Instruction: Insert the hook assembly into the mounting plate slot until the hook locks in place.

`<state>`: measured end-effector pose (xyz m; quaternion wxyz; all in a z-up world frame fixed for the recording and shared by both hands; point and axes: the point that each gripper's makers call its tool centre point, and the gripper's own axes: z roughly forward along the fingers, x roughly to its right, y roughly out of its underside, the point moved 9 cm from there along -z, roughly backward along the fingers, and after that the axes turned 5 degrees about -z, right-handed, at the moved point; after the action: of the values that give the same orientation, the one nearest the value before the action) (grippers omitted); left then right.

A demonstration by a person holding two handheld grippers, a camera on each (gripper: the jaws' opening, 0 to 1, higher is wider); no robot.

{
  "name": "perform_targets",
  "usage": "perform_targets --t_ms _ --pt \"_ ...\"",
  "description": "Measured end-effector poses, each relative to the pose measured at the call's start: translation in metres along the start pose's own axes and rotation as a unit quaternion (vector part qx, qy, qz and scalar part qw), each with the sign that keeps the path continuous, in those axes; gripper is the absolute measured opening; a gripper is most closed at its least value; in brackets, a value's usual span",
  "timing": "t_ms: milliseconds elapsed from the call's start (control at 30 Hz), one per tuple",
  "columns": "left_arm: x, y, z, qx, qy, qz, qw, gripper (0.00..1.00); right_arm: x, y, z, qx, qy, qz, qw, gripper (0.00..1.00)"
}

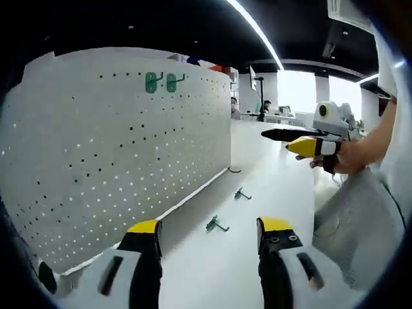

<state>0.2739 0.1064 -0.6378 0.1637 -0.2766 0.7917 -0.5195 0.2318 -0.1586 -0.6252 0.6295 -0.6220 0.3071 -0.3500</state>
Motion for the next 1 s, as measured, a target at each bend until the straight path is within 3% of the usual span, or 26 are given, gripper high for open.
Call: perform_targets --t_ms 167,400,433,700,900,1000 --pt "-0.004 -0.003 0.018 -0.047 0.030 0.053 0.9970 0.61 0.001 0.001 0.000 -0.002 -0.001 0.000 1.0000 0.63" --pt "-0.006 -0.004 0.042 -0.087 0.067 0.077 0.9909 0.62 0.002 0.000 -0.001 0.001 0.002 -0.003 1.0000 0.63" --pt "-0.005 -0.002 0.046 -0.103 0.079 0.091 0.9873 0.62 0.002 0.000 -0.001 0.001 0.002 -0.004 1.0000 0.63" --pt "-0.007 0.004 0.068 -0.148 0.115 0.123 0.9745 0.61 0.002 -0.001 -0.002 0.004 0.003 -0.006 1.0000 0.62" --pt "-0.009 0.005 0.078 -0.166 0.132 0.141 0.9671 0.61 0.003 -0.001 -0.002 0.004 0.005 -0.005 1.0000 0.62" --pt "-0.009 0.010 0.083 -0.189 0.152 0.171 0.9551 0.61 0.002 -0.002 -0.002 0.006 0.004 -0.004 1.0000 0.61"
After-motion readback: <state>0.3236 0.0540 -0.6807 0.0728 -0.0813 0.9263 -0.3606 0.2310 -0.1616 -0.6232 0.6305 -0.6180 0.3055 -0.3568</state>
